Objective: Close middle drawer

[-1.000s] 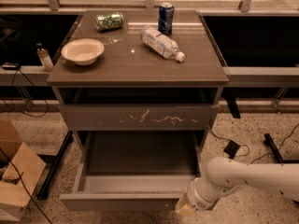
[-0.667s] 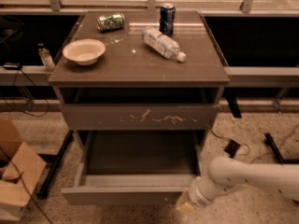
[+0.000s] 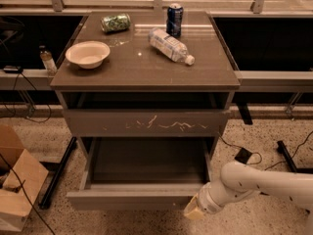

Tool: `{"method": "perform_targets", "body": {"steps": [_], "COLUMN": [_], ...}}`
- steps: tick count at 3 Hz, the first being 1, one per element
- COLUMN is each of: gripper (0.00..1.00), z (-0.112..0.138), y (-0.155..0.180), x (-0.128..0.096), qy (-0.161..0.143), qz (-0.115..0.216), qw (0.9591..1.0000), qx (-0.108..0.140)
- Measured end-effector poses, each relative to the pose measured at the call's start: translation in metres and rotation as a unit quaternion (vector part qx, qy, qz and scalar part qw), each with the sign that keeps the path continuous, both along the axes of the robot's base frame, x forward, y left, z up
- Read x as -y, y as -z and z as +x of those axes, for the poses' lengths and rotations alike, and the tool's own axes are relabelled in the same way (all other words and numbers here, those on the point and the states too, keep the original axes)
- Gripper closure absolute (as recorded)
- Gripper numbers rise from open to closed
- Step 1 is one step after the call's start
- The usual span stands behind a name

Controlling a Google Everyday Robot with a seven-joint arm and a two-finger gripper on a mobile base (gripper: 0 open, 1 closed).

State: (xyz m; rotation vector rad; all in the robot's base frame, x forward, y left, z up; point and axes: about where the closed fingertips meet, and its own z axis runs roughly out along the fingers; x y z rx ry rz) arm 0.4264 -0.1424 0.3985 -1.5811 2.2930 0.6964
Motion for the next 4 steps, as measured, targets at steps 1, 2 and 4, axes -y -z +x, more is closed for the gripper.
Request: {"method": "perform_targets", "body": {"steps": [1, 2, 4], "gripper": [1.00, 1.00, 1.00], "z": [-0.001, 0.026, 0.032], "y": [-0.001, 0.010, 0.017], "x": [0.000, 0.007, 0.006], "qy": [0.001, -0.003, 0.008], "qz": [0.001, 0.014, 0.035], "qw": [1.0000, 0.9999, 0.9993], "qx": [0.000, -0.001, 0.009]}}
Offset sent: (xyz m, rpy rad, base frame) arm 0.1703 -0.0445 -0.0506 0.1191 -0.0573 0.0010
